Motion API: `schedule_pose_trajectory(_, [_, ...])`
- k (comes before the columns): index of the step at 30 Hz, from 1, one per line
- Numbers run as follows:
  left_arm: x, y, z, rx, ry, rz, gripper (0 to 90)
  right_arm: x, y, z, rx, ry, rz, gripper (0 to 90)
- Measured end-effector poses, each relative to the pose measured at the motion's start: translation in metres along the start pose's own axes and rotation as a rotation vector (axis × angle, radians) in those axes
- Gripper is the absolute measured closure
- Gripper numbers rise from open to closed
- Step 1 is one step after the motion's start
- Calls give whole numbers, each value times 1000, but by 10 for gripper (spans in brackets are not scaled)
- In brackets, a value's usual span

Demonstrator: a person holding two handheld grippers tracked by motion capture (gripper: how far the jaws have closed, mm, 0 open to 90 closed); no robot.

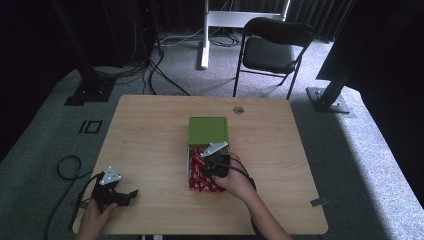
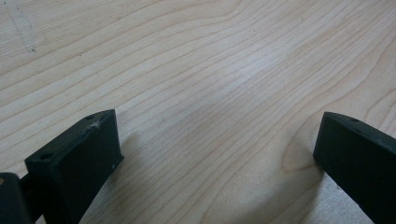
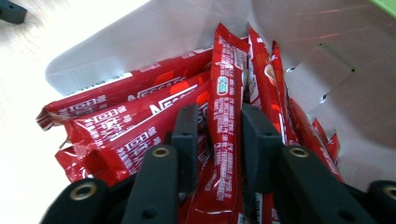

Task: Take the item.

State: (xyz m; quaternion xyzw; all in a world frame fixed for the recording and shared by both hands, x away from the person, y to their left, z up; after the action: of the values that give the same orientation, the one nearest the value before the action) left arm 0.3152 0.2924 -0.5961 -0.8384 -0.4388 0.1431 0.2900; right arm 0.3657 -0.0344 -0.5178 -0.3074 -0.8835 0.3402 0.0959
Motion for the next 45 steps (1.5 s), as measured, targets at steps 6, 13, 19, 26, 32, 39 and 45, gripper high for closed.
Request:
schedule_pose_trajectory(6, [0, 0, 0, 0, 0, 0, 15, -2, -3, -1, -6, 21, 16, 783])
schedule_pose_trajectory(13, [0, 0, 0, -1, -2, 0, 15, -2, -17, -6, -61, 54, 5, 785])
schedule_pose_trajectory(19, [0, 0, 0, -1, 0, 0, 15, -3, -29, -6, -84, 68, 3, 785])
schedule_pose_trajectory(26, [0, 0, 0, -1, 0, 0, 15, -3, -45, -6, -124, 86, -21, 785])
schedule_pose_trajectory(32, [0, 0, 0, -1, -3, 0, 15, -6, -58, -10, -166, 94, -30, 785])
schedule_pose_trajectory(39, [0, 0, 0, -1, -1, 0, 15, -12, -74, -16, -238, 121, -15, 784])
schedule_pose_trajectory(45, [0, 0, 0, 0, -1, 0, 15, -26, -88, -21, -360, 173, 86, 784])
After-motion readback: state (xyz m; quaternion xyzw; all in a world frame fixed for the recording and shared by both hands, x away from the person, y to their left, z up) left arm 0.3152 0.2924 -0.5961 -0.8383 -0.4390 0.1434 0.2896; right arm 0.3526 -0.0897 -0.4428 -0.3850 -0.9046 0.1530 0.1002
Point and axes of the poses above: each handheld gripper's, and its own axes: y roughly forward along the jaws, z roughly out of its underside, x roughly to its left, the point moved 6 cm from there along y, roughly forward along the jaws, and after that the axes turned 9 degrees about -x, right-handed, at the moved point
